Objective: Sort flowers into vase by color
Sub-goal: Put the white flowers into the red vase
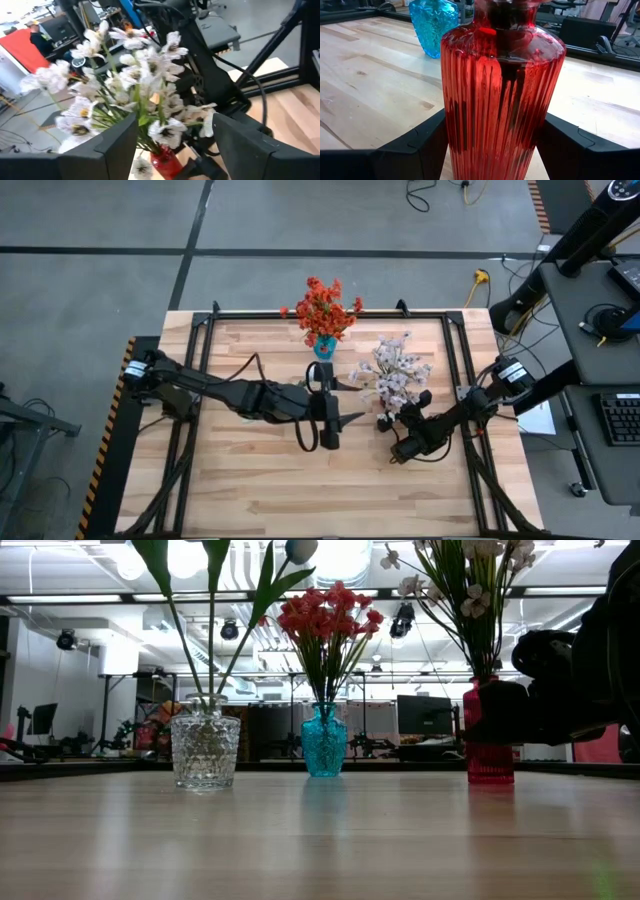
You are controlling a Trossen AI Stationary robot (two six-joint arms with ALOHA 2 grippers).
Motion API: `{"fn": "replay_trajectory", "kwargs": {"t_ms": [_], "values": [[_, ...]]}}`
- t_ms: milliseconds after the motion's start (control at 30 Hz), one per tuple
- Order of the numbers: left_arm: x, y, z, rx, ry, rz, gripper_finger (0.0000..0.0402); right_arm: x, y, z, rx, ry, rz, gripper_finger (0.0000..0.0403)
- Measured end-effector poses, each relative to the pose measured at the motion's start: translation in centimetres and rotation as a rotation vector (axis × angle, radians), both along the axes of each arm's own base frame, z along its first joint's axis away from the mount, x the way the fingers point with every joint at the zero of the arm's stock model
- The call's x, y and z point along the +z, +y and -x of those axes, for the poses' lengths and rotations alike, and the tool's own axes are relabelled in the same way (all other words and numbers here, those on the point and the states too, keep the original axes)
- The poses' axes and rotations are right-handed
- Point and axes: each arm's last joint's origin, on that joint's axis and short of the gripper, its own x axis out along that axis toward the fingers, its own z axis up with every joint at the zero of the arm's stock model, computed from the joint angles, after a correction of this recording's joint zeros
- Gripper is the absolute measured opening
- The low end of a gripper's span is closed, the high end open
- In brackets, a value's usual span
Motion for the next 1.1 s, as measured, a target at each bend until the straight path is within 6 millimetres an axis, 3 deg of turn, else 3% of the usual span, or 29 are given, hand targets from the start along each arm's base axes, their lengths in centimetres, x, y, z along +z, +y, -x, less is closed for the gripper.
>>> {"fn": "replay_trajectory", "kwargs": {"t_ms": [367,1100], "values": [[-1.7,0.3,0.4,0.098,0.116,0.021,0.0240,0.0,0.0,0.0,0.002,0.006,0.004,0.0248],[-4.4,2.3,-2.0,0.056,0.036,0.036,0.0240,0.1,0.1,-0.1,0.004,0.007,0.006,0.0248]]}}
